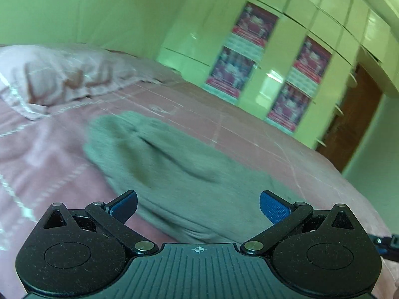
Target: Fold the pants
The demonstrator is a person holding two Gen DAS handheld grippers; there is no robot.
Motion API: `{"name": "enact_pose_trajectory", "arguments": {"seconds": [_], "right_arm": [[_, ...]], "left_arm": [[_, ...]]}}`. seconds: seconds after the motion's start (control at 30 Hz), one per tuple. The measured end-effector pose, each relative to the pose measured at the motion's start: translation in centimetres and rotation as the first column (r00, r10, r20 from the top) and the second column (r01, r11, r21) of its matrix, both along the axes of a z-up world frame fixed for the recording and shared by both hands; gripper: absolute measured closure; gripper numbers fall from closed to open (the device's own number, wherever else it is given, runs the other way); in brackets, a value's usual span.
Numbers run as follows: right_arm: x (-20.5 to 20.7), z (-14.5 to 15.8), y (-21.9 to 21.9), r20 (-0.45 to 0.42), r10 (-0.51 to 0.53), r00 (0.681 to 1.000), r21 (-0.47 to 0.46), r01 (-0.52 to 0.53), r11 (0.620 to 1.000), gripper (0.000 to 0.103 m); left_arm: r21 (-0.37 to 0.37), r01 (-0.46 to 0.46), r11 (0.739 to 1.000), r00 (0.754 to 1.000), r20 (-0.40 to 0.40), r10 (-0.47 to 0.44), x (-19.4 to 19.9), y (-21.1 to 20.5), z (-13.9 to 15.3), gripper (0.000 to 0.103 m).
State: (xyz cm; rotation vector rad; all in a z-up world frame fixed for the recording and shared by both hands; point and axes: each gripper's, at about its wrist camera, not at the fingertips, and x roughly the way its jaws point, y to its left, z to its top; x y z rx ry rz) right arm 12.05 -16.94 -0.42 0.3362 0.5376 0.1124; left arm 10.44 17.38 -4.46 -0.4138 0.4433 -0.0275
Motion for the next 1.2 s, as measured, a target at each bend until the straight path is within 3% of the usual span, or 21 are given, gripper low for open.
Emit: {"name": "enact_pose_trajectory", "arguments": {"seconds": [0.07, 0.13, 0.2, 0.27, 0.37, 0.47, 0.67, 0.9, 1.03, 1.2], "right_arm": [[-0.8, -0.1, -2.0, 0.027, -0.075, 0.997, 0.021, 0.075, 0.997, 0.063], [-2.0, -0.2, -4.3, 0.048, -0.16, 0.986, 0.062, 0.156, 0.986, 0.057], [-3.0, -0.4, -6.2, 0.051, -0.229, 0.972, 0.1, 0.223, 0.97, 0.053], [-4.2, -1.0, -8.3, 0.051, -0.286, 0.957, 0.149, 0.276, 0.95, 0.053], [-5.8, -2.2, -11.4, 0.033, -0.384, 0.923, 0.235, 0.366, 0.9, 0.053], [-6.4, -3.5, -13.3, 0.009, -0.421, 0.907, 0.267, 0.404, 0.875, 0.053], [-6.2, -4.8, -13.9, 0.008, -0.406, 0.914, 0.279, 0.388, 0.878, 0.052], [-6.3, -5.0, -13.9, 0.011, -0.382, 0.924, 0.285, 0.363, 0.887, 0.051], [-6.5, -5.0, -13.9, 0.01, -0.372, 0.928, 0.285, 0.354, 0.891, 0.049], [-6.7, -4.9, -13.6, 0.016, -0.353, 0.936, 0.265, 0.336, 0.904, 0.049]], "left_arm": [[0.032, 0.11, 0.993, 0.994, -0.024, -0.11, 1.4, -4.2, 0.5, 0.0], [0.054, 0.208, 0.977, 0.977, -0.064, -0.204, 2.9, -8.1, 0.8, 0.004], [0.081, 0.271, 0.959, 0.957, -0.134, -0.259, 4.5, -11.3, 0.6, 0.035], [0.073, 0.284, 0.956, 0.943, -0.203, -0.264, 6.1, -13.1, 0.2, 0.041], [0.075, 0.295, 0.953, 0.938, -0.211, -0.274, 6.8, -14.8, 0.5, 0.044], [0.107, 0.314, 0.943, 0.929, -0.241, -0.282, 6.9, -16.4, 0.5, 0.056], [0.128, 0.288, 0.949, 0.936, -0.247, -0.251, 6.0, -17.1, 0.3, 0.057], [0.162, 0.253, 0.954, 0.953, -0.209, -0.218, 5.1, -17.6, 1.3, 0.066], [0.116, 0.26, 0.959, 0.944, -0.242, -0.226, 5.9, -17.6, 0.4, 0.066], [-0.035, 0.234, 0.972, 0.93, -0.285, -0.234, 7.7, -16.3, -0.6, 0.066]]}}
